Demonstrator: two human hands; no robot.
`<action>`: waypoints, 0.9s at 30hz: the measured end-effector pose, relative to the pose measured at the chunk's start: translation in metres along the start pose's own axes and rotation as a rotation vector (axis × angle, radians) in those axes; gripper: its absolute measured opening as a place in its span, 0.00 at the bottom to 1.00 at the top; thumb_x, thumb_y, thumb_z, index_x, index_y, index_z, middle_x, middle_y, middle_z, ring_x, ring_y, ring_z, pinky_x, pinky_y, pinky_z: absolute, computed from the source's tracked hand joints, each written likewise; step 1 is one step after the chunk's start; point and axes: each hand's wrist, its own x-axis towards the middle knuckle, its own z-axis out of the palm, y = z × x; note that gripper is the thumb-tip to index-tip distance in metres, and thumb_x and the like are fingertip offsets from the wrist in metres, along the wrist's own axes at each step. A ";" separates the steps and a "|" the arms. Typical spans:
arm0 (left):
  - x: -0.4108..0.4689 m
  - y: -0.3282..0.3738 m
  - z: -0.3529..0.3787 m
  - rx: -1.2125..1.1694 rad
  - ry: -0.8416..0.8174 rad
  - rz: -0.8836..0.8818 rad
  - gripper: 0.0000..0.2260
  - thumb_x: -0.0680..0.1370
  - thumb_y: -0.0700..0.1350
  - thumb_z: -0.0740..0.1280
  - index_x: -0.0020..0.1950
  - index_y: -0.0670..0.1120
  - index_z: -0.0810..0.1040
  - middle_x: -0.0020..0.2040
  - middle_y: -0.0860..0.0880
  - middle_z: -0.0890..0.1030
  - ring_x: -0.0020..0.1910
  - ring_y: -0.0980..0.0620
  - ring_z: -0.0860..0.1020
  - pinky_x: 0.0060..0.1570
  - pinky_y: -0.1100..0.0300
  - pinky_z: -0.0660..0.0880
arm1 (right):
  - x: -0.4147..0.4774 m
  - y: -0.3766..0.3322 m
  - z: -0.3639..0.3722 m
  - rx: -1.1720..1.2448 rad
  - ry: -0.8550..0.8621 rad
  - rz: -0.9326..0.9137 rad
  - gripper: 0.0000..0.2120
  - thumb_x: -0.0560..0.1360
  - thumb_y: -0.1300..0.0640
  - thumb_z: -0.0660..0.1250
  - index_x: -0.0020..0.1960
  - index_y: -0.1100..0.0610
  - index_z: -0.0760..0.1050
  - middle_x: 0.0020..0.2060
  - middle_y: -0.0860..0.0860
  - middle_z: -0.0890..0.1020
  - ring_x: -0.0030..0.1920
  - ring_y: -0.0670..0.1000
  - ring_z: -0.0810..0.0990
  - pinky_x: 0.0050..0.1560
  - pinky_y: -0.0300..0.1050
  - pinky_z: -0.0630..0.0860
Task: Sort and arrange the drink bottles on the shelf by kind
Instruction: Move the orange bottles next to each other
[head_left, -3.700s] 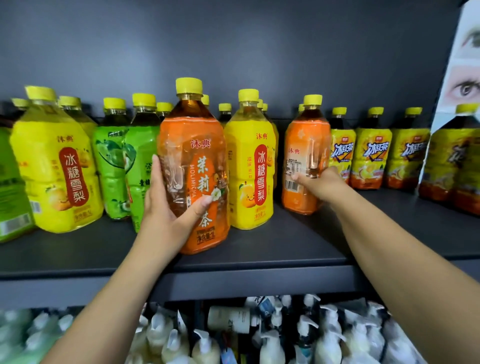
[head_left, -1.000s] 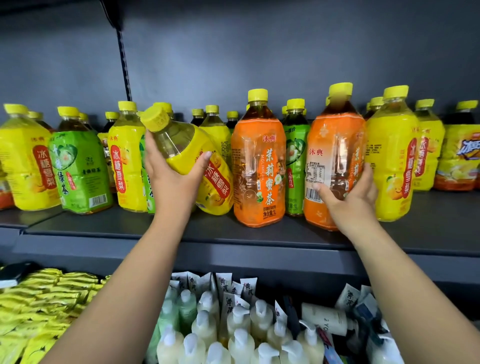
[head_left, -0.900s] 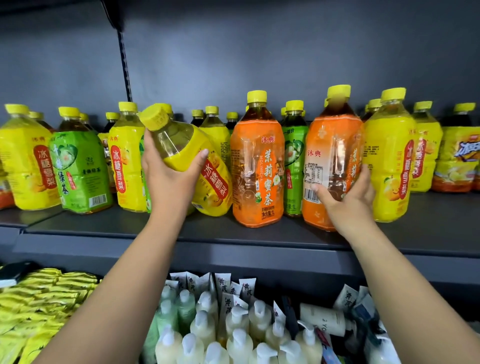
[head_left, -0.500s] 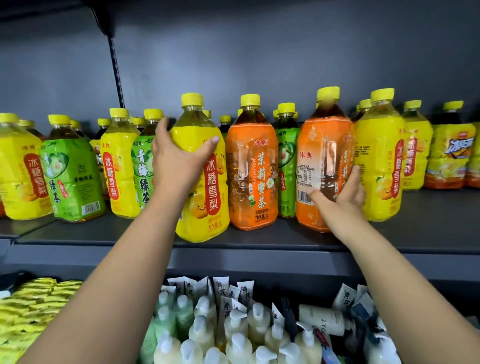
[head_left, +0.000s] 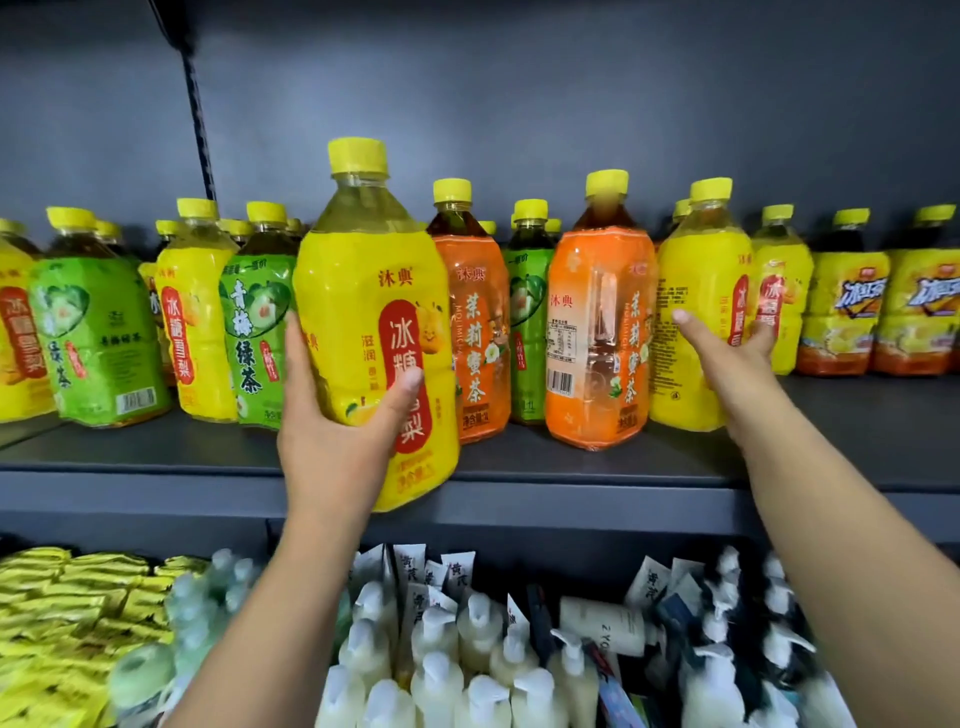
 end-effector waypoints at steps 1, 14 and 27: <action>-0.009 0.006 0.004 -0.031 -0.017 0.011 0.47 0.58 0.67 0.69 0.72 0.62 0.53 0.69 0.60 0.65 0.68 0.58 0.66 0.67 0.49 0.67 | 0.005 0.002 -0.002 -0.010 -0.003 0.006 0.49 0.65 0.38 0.71 0.74 0.52 0.47 0.72 0.55 0.61 0.70 0.60 0.63 0.68 0.61 0.63; -0.070 0.056 0.134 -0.252 -0.254 0.069 0.38 0.60 0.64 0.70 0.65 0.67 0.56 0.68 0.57 0.67 0.66 0.57 0.69 0.64 0.52 0.70 | 0.021 0.006 -0.066 -0.226 -0.120 -0.112 0.41 0.65 0.39 0.71 0.70 0.57 0.62 0.64 0.54 0.73 0.64 0.57 0.71 0.63 0.54 0.70; -0.077 0.072 0.288 -0.001 -0.594 -0.112 0.44 0.67 0.59 0.71 0.70 0.49 0.46 0.67 0.44 0.67 0.63 0.43 0.71 0.64 0.48 0.68 | 0.118 0.036 -0.183 -0.282 0.004 -0.078 0.48 0.61 0.37 0.73 0.71 0.58 0.57 0.68 0.56 0.68 0.68 0.59 0.66 0.67 0.59 0.65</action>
